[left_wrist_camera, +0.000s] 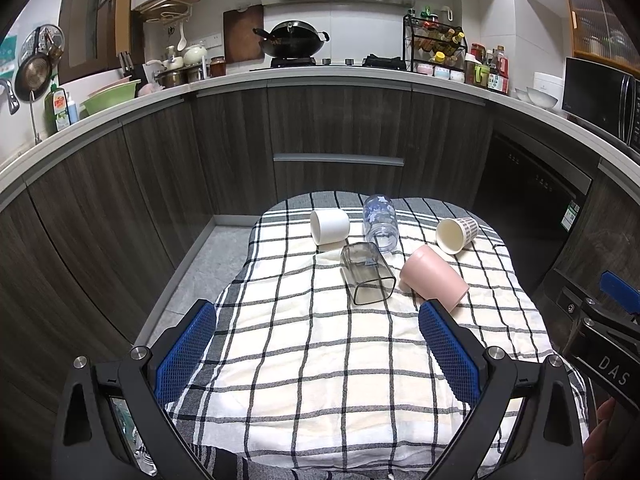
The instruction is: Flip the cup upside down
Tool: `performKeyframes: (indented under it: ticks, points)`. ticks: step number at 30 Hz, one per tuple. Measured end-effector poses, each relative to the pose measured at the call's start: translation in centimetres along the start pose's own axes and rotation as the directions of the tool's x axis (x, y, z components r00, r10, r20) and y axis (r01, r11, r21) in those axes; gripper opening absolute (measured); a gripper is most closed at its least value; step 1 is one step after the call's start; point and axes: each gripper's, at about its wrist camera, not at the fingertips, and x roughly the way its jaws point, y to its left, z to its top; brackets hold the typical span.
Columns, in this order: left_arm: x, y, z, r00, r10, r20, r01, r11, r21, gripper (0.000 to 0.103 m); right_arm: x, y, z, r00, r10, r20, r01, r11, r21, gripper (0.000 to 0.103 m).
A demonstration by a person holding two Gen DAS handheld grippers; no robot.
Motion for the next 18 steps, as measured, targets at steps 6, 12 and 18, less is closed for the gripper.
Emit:
performKeyframes:
  ticks: [6, 12, 18]
  points:
    - [0.03, 0.06, -0.04, 1.000, 0.000, 0.001, 0.000, 1.000, 0.000, 0.103, -0.13, 0.02, -0.07, 1.000, 0.000, -0.002, 0.000, 1.000, 0.000, 0.094]
    - [0.02, 0.06, -0.02, 1.000, -0.001, 0.000, 0.001, 1.000, -0.001, 0.103, -0.15, 0.05, -0.06, 1.000, -0.001, -0.001, 0.001, 1.000, 0.001, 0.094]
    - [0.01, 0.12, -0.02, 1.000, 0.001, -0.001, -0.001, 1.000, 0.004, 0.103, -0.09, 0.04, -0.07, 1.000, 0.000, -0.002, 0.000, 1.000, 0.001, 0.094]
